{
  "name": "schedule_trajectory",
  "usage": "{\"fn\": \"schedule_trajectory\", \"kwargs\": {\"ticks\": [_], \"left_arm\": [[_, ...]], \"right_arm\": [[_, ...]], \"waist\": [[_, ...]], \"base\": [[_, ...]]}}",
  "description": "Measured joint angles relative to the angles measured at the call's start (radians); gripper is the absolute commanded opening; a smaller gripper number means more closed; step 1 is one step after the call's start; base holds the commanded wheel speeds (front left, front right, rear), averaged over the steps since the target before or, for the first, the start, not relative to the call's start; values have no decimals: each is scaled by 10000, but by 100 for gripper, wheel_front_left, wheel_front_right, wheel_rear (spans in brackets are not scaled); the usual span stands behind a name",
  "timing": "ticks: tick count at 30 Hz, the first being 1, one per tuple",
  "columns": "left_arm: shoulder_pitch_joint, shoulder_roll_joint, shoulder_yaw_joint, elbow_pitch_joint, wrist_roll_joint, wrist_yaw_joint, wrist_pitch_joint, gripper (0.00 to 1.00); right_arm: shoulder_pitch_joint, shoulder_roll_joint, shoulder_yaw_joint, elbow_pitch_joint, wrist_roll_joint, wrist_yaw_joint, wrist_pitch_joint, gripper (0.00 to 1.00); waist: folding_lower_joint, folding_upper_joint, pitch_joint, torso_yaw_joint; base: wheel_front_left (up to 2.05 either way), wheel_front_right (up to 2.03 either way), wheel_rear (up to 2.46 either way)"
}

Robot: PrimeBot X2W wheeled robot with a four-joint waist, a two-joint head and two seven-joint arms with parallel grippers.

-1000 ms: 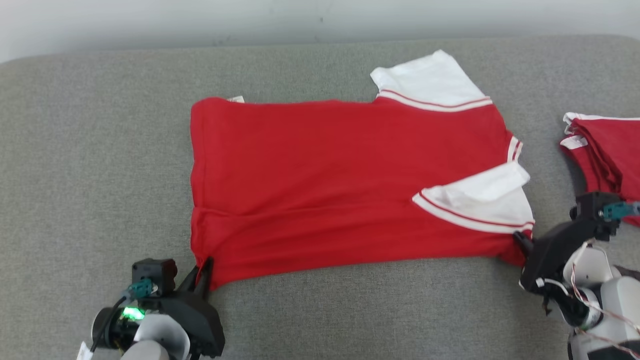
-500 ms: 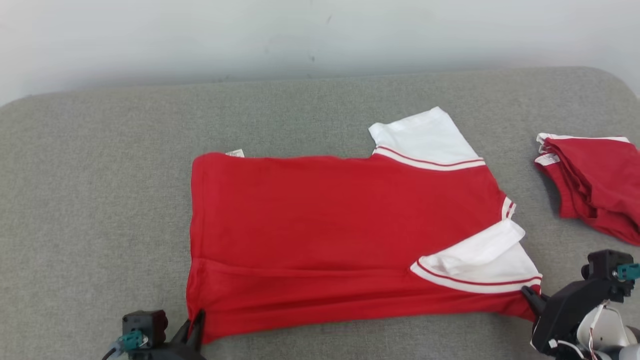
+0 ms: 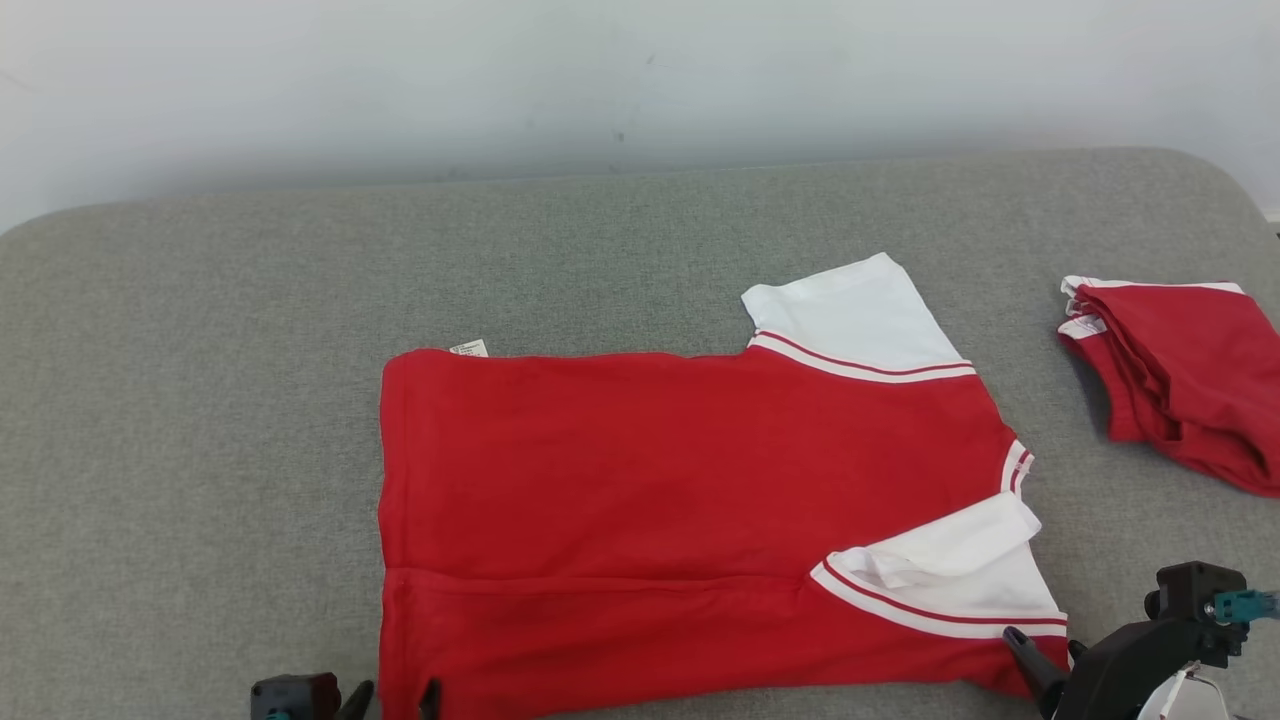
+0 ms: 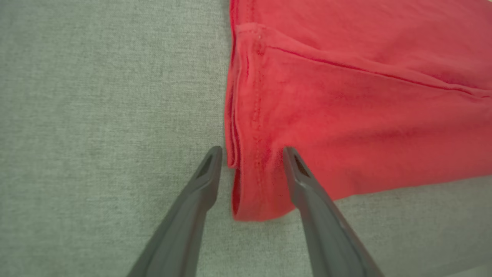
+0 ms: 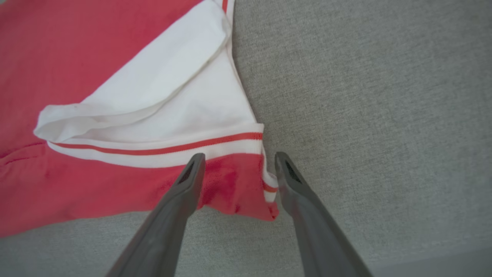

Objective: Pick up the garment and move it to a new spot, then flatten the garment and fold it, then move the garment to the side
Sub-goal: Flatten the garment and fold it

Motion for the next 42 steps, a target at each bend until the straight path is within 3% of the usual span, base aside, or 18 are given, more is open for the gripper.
{"fn": "schedule_trajectory", "kwargs": {"ticks": [8, 17, 20, 29, 42], "left_arm": [[-138, 255, 332, -466, -6, 188, -88, 100], [-2195, 571, 545, -694, -163, -10, 1131, 100], [-3186, 426, 637, -198, -493, -113, 1733, 100], [-6088, -27, 345, 1615, -711, -817, 2995, 100], [-8006, -98, 19, 3409, -366, -1126, 3283, 100]], "right_arm": [[-742, -267, -132, -253, -188, 0, -79, 100], [-3037, -1285, 485, -408, -307, -2, 757, 100], [-4135, -1664, 851, 111, -550, -2, 905, 100], [-6907, -1960, 2579, 2025, -750, -2, 871, 100], [-8461, -2092, 3526, 3682, -585, -2, 173, 100]], "waist": [[0, 0, -18, 141], [0, 0, 359, 288], [1, 0, 607, 317], [2, 1, 1533, 365], [2, 1, 2536, 243]], "base": [[0, 0, 0], [0, 0, 0], [0, 0, 0], [0, 0, 0], [0, 0, 0]]}}
